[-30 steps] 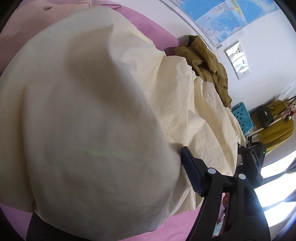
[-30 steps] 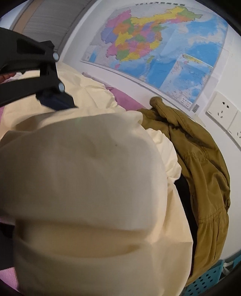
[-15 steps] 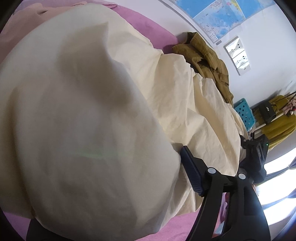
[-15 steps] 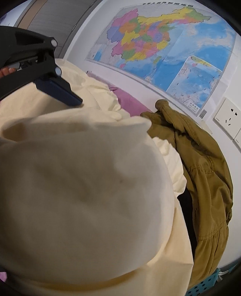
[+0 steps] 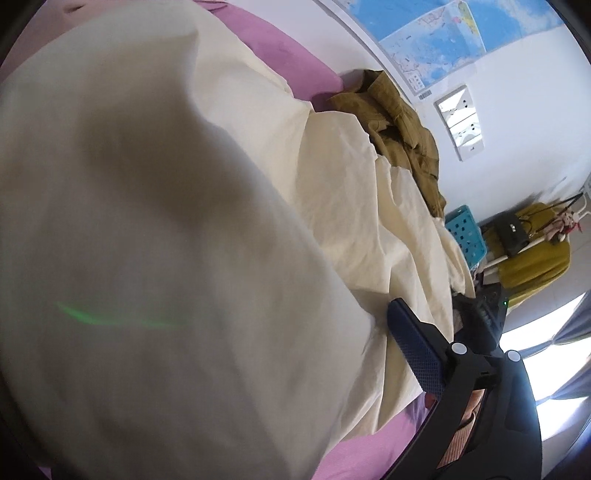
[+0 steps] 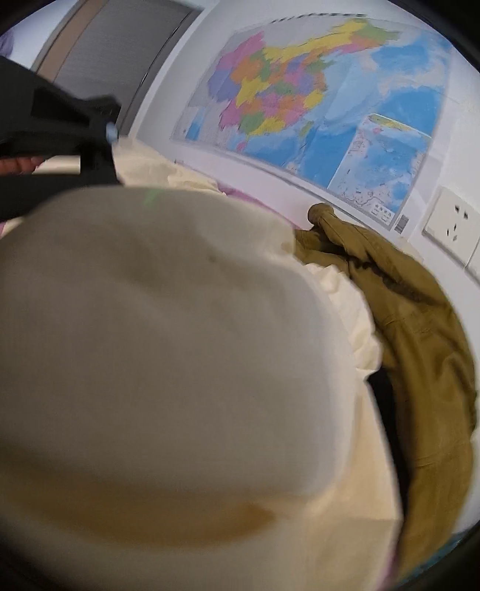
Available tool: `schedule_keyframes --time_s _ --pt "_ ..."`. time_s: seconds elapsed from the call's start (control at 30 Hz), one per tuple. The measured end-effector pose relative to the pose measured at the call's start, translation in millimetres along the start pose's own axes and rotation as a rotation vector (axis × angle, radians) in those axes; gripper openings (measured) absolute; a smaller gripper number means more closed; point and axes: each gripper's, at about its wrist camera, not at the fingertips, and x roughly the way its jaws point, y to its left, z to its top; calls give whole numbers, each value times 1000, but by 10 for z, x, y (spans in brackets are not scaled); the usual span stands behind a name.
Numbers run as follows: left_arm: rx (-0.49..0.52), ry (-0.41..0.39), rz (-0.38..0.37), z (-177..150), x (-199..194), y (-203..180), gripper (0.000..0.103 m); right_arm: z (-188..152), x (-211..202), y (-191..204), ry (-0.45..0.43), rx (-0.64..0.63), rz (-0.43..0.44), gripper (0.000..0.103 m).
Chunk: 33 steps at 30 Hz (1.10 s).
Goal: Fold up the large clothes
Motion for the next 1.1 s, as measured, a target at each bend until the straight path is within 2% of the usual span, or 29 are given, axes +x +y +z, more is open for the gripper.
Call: schedule_keyframes --time_s 0.03,0.1,0.13,0.2,0.27,0.4,0.77,1.1 --pt "5 -2 9 -3 2 -9 96 2 7 24 6 -12 -12 55" --pt "4 -8 66 -2 -12 -20 78 -1 11 59 12 -30 -26 45" --pt "-2 -4 73 4 -15 -11 73 -5 1 71 12 -34 -20 38" --pt "-18 5 46 18 -38 16 59 -13 -31 114 11 -46 -14 31" --pt "-11 0 51 29 -77 -6 50 -28 -91 196 -1 -65 -5 22" --pt "14 -13 60 39 -157 -83 37 -64 -229 413 -28 -134 3 17" --pt "141 -76 71 12 -436 -455 31 -152 -602 977 -80 -283 69 14" --pt "226 -164 55 9 -784 -655 30 -176 -741 1253 -106 -342 118 13"
